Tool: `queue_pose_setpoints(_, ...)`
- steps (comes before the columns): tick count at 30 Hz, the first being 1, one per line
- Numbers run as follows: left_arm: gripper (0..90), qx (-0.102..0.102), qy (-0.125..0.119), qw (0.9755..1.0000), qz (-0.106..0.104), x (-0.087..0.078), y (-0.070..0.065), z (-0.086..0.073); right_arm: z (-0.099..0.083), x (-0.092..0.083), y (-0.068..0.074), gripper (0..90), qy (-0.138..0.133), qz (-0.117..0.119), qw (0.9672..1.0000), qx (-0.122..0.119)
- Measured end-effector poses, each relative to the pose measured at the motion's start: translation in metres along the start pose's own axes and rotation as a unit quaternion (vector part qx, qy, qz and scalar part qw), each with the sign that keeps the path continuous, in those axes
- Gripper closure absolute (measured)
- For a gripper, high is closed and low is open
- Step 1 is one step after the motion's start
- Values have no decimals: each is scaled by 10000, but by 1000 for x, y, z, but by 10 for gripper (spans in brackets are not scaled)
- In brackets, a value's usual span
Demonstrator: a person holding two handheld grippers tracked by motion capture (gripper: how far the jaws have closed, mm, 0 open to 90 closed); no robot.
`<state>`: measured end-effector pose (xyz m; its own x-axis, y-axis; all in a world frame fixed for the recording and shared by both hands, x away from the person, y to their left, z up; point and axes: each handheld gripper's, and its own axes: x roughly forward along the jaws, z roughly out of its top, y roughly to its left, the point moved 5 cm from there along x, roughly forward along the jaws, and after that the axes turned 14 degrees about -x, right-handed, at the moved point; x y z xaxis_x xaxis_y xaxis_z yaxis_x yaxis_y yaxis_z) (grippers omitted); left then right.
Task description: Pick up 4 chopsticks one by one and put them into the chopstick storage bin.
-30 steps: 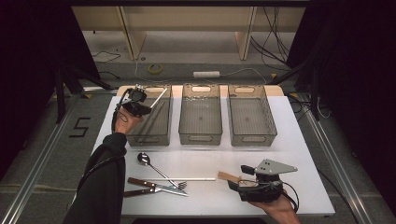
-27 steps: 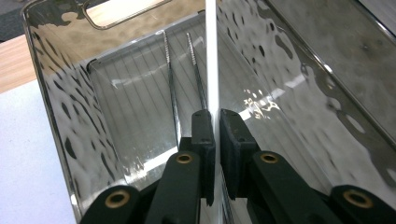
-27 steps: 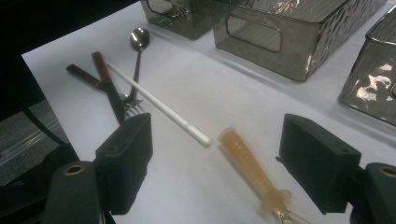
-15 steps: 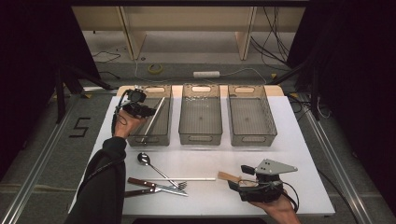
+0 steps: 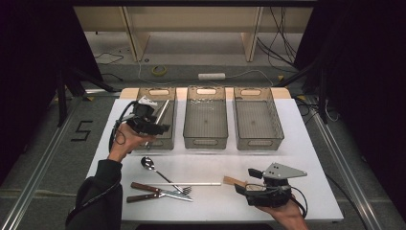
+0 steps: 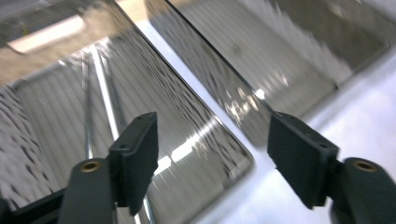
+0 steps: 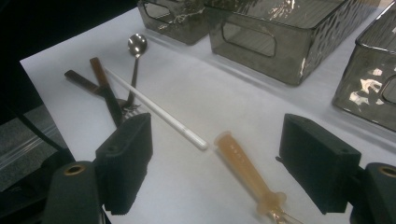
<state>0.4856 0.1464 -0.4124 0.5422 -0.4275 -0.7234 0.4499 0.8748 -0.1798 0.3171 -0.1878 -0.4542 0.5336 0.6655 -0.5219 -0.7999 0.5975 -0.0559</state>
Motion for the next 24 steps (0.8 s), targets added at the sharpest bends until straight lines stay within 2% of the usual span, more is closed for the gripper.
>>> queue_pose_setpoints(4, 296, 260, 143, 9995, -144, -7, -15, -9, 0, 0, 0, 265, 6, -5, 10000, -21)
queue_pose_setpoints(7, 287, 559, 301, 9978, -192, -8, -26, -16, 0, 0, 0, 266, -5, -13, 10000, -21)
queue_pose_setpoints(18, 263, 956, 633, 9931, -238, -6, -46, -36, -1, 0, 0, 266, 34, 7, 10000, -35)
queue_pose_setpoints(24, 253, 1199, 951, 9878, -301, -2, -56, -48, -1, 0, 1, 266, 43, 16, 10000, -30)
